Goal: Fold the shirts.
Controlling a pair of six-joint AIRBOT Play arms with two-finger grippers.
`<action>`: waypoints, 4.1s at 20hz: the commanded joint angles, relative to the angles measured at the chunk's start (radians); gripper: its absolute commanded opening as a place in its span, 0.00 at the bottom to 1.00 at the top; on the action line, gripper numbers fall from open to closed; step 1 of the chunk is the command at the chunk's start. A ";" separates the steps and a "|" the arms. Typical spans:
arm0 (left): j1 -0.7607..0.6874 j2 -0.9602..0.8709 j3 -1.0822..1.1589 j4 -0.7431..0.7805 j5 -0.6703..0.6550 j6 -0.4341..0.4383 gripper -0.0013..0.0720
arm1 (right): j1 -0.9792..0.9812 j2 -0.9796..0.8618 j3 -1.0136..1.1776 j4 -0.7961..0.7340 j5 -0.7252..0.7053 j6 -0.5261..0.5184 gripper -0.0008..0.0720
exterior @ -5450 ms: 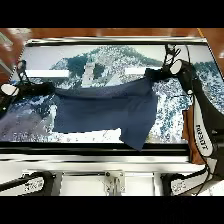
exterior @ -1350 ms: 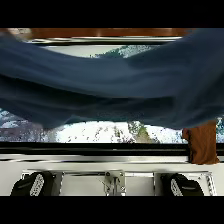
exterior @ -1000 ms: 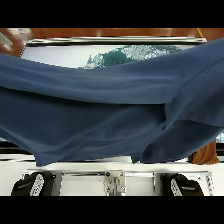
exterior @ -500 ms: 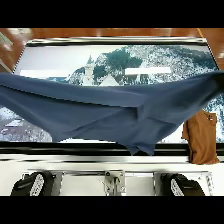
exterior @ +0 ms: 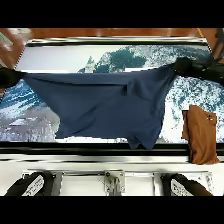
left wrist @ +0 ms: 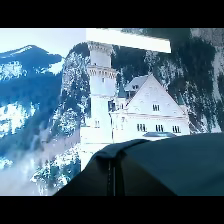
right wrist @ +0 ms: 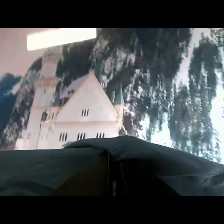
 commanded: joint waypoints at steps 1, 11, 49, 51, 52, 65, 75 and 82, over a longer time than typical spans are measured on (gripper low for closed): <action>-0.101 -0.223 -0.010 -0.006 0.233 0.122 0.07 | 0.011 -0.190 -0.011 0.139 -0.170 -0.059 0.11; -0.133 -0.595 -0.010 -0.009 0.637 0.161 0.07 | 0.123 -0.470 -0.011 0.122 -0.517 -0.252 0.11; 0.240 -0.451 -0.463 -0.049 -0.392 0.181 1.00 | -0.298 -0.026 -0.457 -0.240 0.461 0.106 0.71; 0.229 -0.456 -0.496 -0.051 -0.366 0.181 1.00 | -0.298 -0.026 -0.457 -0.216 0.441 0.106 0.71; 0.225 -0.457 -0.508 -0.051 -0.352 0.181 1.00 | -0.298 -0.026 -0.457 -0.209 0.435 0.106 0.71; 0.172 -0.457 -0.544 -0.108 -0.298 0.223 0.07 | -0.298 -0.026 -0.457 -0.173 0.513 0.106 0.71; 0.172 -0.456 -0.541 -0.107 -0.285 0.238 0.07 | -0.296 -0.030 -0.560 -0.112 0.384 0.123 0.71; 0.172 -0.456 -0.539 -0.108 -0.275 0.233 0.07 | -0.114 -0.052 -0.658 -0.112 0.212 0.095 0.71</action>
